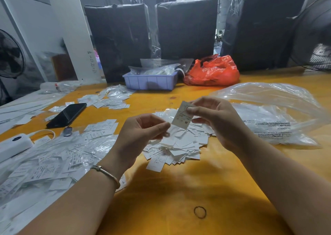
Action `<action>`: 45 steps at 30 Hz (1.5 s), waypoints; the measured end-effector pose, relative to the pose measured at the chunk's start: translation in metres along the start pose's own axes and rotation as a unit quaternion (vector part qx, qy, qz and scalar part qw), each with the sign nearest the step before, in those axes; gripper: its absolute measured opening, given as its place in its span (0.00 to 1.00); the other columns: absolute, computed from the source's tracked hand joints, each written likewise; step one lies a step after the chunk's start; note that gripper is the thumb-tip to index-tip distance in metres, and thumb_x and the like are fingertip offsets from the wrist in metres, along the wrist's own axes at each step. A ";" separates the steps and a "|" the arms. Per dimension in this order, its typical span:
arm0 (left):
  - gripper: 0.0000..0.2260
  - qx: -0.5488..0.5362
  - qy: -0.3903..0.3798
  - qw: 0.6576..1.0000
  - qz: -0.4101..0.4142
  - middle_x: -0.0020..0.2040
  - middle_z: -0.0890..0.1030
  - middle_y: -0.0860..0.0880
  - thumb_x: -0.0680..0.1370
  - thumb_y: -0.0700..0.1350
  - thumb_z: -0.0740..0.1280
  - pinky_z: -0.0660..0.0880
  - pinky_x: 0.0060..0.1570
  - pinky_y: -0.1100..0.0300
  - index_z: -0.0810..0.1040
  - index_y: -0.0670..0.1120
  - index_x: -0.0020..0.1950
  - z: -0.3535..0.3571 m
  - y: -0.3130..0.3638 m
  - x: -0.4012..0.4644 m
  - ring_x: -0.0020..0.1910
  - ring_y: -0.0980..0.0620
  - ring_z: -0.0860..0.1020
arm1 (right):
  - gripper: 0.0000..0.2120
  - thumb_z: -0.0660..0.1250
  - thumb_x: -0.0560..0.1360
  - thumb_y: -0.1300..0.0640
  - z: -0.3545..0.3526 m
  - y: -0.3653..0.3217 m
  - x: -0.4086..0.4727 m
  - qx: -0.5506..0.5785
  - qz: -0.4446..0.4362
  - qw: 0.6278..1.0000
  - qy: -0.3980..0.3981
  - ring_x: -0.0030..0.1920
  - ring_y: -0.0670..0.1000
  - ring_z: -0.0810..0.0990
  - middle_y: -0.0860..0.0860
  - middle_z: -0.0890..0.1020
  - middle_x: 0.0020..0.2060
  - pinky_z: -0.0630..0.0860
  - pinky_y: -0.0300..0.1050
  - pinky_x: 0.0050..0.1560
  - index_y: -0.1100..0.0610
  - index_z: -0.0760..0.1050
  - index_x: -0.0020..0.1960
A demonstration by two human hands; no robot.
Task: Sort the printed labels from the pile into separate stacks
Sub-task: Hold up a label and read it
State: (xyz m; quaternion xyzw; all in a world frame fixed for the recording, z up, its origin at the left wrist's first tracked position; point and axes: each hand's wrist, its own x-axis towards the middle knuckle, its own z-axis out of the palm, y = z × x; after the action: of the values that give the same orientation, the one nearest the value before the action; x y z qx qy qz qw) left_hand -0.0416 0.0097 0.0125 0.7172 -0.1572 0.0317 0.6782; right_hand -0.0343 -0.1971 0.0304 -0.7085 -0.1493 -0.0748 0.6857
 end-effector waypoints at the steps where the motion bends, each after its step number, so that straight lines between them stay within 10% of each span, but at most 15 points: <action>1: 0.12 0.002 0.013 1.000 0.008 0.39 0.85 0.43 0.65 0.47 0.76 0.81 0.43 0.58 0.84 0.43 0.44 0.000 -0.001 0.000 0.39 0.48 0.84 | 0.06 0.69 0.73 0.64 -0.001 0.001 0.001 0.009 0.010 1.000 0.012 0.39 0.48 0.82 0.53 0.84 0.38 0.77 0.38 0.38 0.59 0.76 0.39; 9: 0.27 -0.023 0.030 0.998 0.059 0.40 0.83 0.46 0.65 0.43 0.77 0.79 0.43 0.62 0.74 0.48 0.63 -0.001 -0.001 0.002 0.44 0.47 0.84 | 0.15 0.62 0.75 0.70 0.003 0.009 -0.001 -0.090 -0.015 0.994 0.052 0.31 0.49 0.78 0.59 0.83 0.39 0.72 0.39 0.28 0.55 0.82 0.51; 15: 0.23 -0.010 -0.012 0.999 0.052 0.39 0.83 0.47 0.64 0.43 0.76 0.79 0.43 0.63 0.79 0.45 0.58 0.004 0.001 -0.001 0.42 0.49 0.84 | 0.15 0.70 0.70 0.50 0.010 0.006 -0.007 -0.055 0.004 0.994 -0.096 0.35 0.47 0.79 0.60 0.84 0.39 0.71 0.35 0.33 0.63 0.83 0.46; 18: 0.17 0.007 -0.042 0.998 0.042 0.39 0.84 0.45 0.64 0.44 0.76 0.79 0.42 0.63 0.82 0.43 0.52 0.004 0.001 -0.002 0.40 0.49 0.83 | 0.07 0.72 0.71 0.60 0.011 0.006 -0.007 -0.063 -0.054 0.995 -0.060 0.31 0.46 0.75 0.57 0.83 0.34 0.70 0.35 0.32 0.65 0.83 0.44; 26: 0.14 0.088 -0.050 0.993 0.053 0.39 0.85 0.44 0.70 0.50 0.72 0.77 0.38 0.65 0.84 0.41 0.48 0.003 0.000 -0.002 0.38 0.52 0.83 | 0.10 0.74 0.68 0.61 0.012 0.000 -0.012 -0.135 -0.086 0.983 -0.090 0.35 0.62 0.78 0.66 0.82 0.36 0.76 0.62 0.39 0.69 0.82 0.41; 35: 0.13 0.069 -0.043 0.993 0.083 0.36 0.84 0.44 0.66 0.49 0.75 0.78 0.37 0.64 0.83 0.40 0.43 0.002 0.001 -0.002 0.35 0.50 0.82 | 0.18 0.69 0.71 0.72 -0.001 -0.010 -0.004 -0.064 -0.184 0.978 0.074 0.41 0.44 0.83 0.55 0.85 0.44 0.77 0.35 0.40 0.57 0.79 0.57; 45: 0.09 0.067 -0.061 0.992 0.093 0.35 0.84 0.46 0.67 0.46 0.75 0.77 0.37 0.65 0.83 0.42 0.42 0.003 0.000 -0.003 0.35 0.52 0.81 | 0.28 0.75 0.68 0.69 0.006 -0.017 -0.011 -0.082 -0.228 0.969 0.054 0.47 0.48 0.85 0.54 0.83 0.46 0.82 0.43 0.40 0.59 0.72 0.66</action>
State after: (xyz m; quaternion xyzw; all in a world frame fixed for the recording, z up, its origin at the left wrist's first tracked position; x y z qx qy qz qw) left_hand -0.0451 0.0074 0.0117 0.7436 -0.2619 0.0618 0.6121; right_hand -0.0511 -0.1923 0.0426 -0.7046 -0.2635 -0.2792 0.5968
